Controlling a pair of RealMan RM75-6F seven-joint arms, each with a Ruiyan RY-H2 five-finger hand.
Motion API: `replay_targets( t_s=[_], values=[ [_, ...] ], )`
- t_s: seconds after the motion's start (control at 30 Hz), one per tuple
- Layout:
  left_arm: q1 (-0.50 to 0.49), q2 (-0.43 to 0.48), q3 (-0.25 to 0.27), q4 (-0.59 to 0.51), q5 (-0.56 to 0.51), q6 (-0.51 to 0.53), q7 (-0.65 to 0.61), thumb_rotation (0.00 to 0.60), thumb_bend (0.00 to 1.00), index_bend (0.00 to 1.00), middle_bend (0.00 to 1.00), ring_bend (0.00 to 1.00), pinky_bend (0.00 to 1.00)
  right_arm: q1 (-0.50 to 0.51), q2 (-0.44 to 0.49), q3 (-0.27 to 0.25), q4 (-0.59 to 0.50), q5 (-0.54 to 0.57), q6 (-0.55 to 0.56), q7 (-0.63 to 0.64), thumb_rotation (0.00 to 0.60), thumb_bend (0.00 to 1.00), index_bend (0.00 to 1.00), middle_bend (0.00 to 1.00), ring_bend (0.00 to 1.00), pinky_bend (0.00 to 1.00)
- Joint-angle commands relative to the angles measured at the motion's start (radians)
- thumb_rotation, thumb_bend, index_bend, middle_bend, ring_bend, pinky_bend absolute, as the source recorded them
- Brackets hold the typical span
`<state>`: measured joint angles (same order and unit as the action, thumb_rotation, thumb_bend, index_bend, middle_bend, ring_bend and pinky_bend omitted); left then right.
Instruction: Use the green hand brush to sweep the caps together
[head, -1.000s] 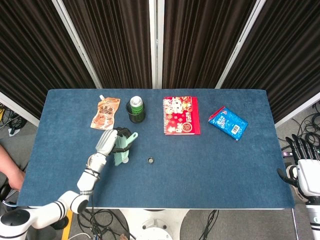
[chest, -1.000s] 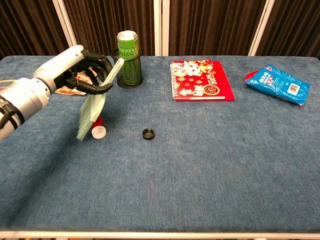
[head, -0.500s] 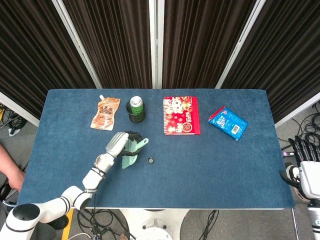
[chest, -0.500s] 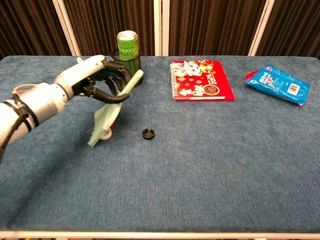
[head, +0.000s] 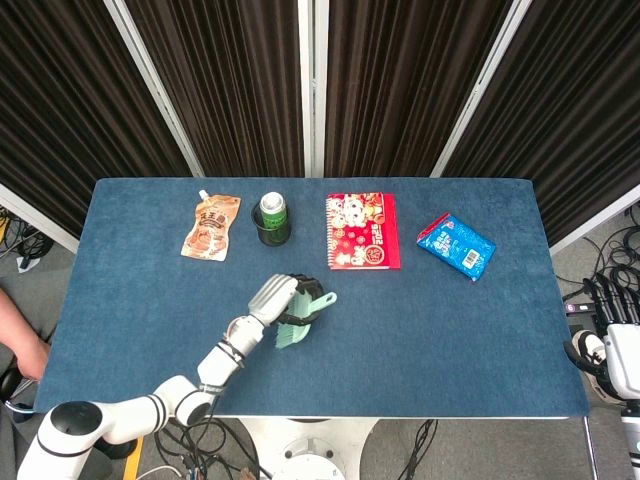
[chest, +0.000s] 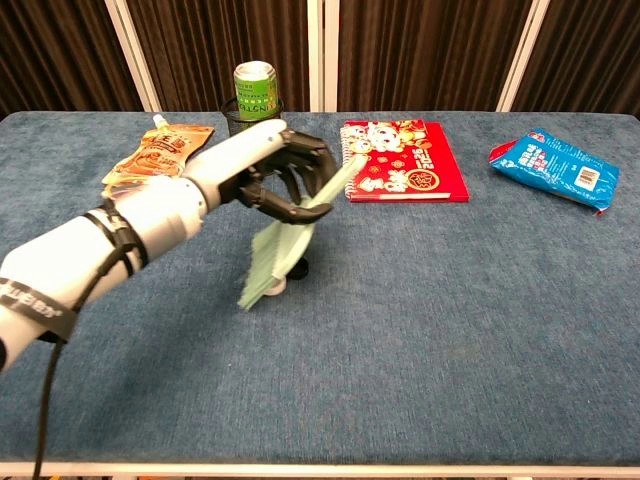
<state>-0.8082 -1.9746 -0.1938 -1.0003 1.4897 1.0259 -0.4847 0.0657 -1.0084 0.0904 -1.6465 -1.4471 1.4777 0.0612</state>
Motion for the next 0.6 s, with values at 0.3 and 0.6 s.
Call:
replay_targets(
  t_s=[0.3, 0.6],
  values=[
    [-0.041, 0.014, -0.062, 0.033, -0.044, -0.016, -0.013, 0.6, 0.4, 0.57, 0.64, 0.44, 0.35, -0.003, 0.004, 0.001, 0.01, 0.001, 0.0, 0.012, 0.6, 0.14, 0.0, 0.0, 0.0, 0.0],
    [-0.028, 0.086, -0.093, 0.114, -0.102, -0.023, 0.026, 0.6, 0.4, 0.57, 0.64, 0.44, 0.35, 0.002, 0.004, 0.003, 0.017, 0.0, -0.007, 0.009, 0.6, 0.14, 0.0, 0.0, 0.0, 0.0]
  ],
)
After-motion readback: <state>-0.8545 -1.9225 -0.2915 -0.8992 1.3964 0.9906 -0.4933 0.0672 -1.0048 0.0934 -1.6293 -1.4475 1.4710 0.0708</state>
